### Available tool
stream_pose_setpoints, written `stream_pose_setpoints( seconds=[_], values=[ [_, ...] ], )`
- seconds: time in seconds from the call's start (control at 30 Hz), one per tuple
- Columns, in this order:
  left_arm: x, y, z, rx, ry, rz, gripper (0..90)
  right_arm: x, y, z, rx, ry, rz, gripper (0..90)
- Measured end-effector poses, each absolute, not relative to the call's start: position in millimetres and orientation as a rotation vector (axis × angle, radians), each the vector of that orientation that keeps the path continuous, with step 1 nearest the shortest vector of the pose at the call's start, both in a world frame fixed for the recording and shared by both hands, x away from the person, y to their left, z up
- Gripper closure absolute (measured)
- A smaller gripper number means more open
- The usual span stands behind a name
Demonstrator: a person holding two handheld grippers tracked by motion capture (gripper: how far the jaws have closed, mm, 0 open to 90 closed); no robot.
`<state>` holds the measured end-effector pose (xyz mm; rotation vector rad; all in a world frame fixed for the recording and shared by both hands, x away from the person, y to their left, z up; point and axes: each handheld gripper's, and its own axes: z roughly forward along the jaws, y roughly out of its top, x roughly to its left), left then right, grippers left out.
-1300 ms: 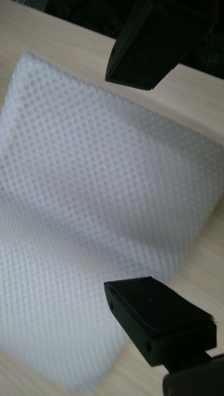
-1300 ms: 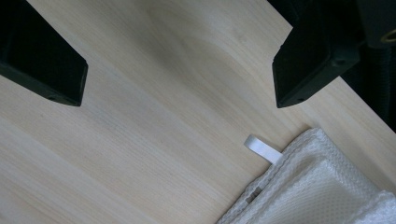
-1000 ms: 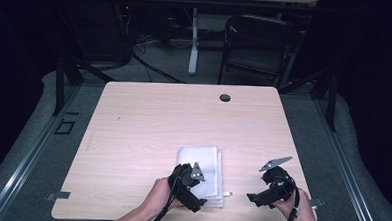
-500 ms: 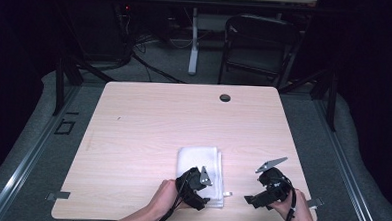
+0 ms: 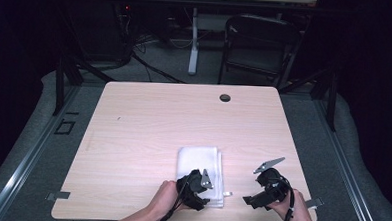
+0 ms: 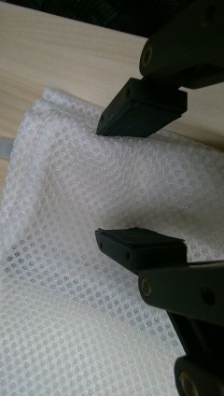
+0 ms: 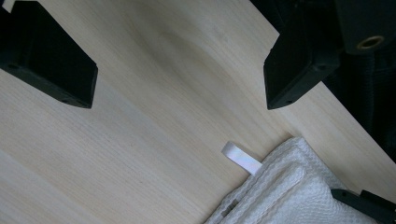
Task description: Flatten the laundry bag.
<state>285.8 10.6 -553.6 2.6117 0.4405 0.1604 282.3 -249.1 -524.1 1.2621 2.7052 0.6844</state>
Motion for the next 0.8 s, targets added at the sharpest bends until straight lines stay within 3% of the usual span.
stream_pose_setpoints(
  seconds=[0.17,0.27,0.43,0.47,0.7,0.8],
  values=[
    [285.6,11.5,-555.1,2.616,0.428,0.17,49.8,281.7,-247.8,-525.2,1.27,2.704,0.708,11.7],
    [285.8,13.0,-555.3,2.608,0.431,0.187,61.0,281.9,-247.0,-524.1,1.241,2.731,0.681,13.8],
    [287.7,15.4,-555.3,2.591,0.441,0.182,68.7,281.4,-243.8,-524.3,1.234,2.731,0.672,16.0],
    [288.2,16.2,-555.4,2.583,0.45,0.182,72.8,281.1,-241.6,-524.8,1.23,2.73,0.678,19.2],
    [291.9,20.6,-554.4,2.55,0.477,0.165,79.3,279.6,-234.0,-523.2,1.19,2.736,0.682,33.5],
    [292.7,22.3,-552.9,2.536,0.481,0.156,80.6,279.4,-228.2,-522.2,1.155,2.749,0.699,43.9]
  ],
)
